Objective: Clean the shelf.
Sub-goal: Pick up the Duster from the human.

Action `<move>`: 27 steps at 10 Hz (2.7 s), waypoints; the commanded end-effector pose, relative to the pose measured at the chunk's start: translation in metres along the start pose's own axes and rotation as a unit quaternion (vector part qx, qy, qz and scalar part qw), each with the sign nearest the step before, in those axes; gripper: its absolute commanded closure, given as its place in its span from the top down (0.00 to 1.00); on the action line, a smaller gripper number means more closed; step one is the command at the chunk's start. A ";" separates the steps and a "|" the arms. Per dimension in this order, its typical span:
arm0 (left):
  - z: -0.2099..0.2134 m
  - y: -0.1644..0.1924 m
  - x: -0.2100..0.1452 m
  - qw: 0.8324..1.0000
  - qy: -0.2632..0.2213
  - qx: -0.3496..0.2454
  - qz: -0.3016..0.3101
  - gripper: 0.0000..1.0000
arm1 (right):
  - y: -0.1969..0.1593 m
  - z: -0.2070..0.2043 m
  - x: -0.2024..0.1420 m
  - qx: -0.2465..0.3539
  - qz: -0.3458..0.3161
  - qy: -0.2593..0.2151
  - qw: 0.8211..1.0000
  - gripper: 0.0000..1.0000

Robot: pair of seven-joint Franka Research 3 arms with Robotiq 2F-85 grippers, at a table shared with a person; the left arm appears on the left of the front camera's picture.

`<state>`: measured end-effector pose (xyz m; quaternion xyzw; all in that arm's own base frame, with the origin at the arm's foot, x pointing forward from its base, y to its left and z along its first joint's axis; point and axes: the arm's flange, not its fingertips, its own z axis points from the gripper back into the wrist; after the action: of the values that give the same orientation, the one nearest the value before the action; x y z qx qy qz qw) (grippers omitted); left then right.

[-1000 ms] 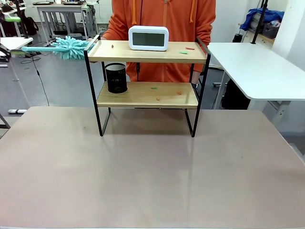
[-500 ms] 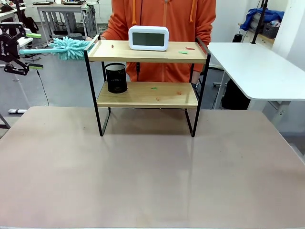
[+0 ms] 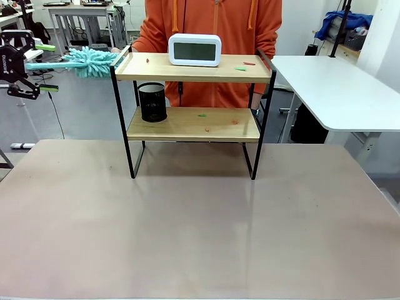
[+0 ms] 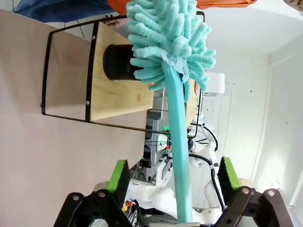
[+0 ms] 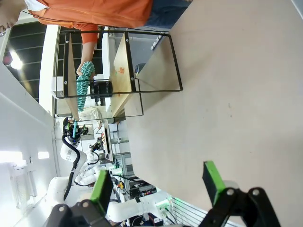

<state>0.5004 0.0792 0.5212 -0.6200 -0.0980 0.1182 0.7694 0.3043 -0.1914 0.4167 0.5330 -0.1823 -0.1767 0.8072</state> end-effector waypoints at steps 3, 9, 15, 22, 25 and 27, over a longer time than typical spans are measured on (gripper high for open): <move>-0.005 0.000 -0.004 1.000 -0.002 -0.024 0.001 0.00 | 0.002 -0.001 0.002 0.010 0.007 -0.005 1.000 1.00; -0.007 0.000 -0.009 1.000 -0.004 -0.021 -0.008 0.00 | 0.002 -0.001 0.002 0.010 0.007 -0.005 1.000 1.00; 0.077 -0.017 -0.083 0.991 -0.021 -0.012 -0.131 0.00 | 0.002 -0.001 0.002 0.010 0.007 -0.005 1.000 1.00; 0.229 0.027 -0.233 0.939 0.114 0.051 -0.322 0.00 | 0.002 -0.001 0.002 0.010 0.007 -0.005 1.000 1.00; 0.224 0.022 -0.260 0.950 0.071 0.043 -0.300 0.04 | 0.002 -0.001 0.002 0.010 0.007 -0.005 1.000 1.00; 0.224 0.022 -0.260 0.950 0.071 0.043 -0.300 0.04 | 0.002 -0.001 0.002 0.010 0.007 -0.005 1.000 1.00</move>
<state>0.1865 0.2215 0.5431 -0.5233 -0.2104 -0.1664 0.8088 0.3046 -0.1914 0.4167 0.5325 -0.1813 -0.1769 0.8077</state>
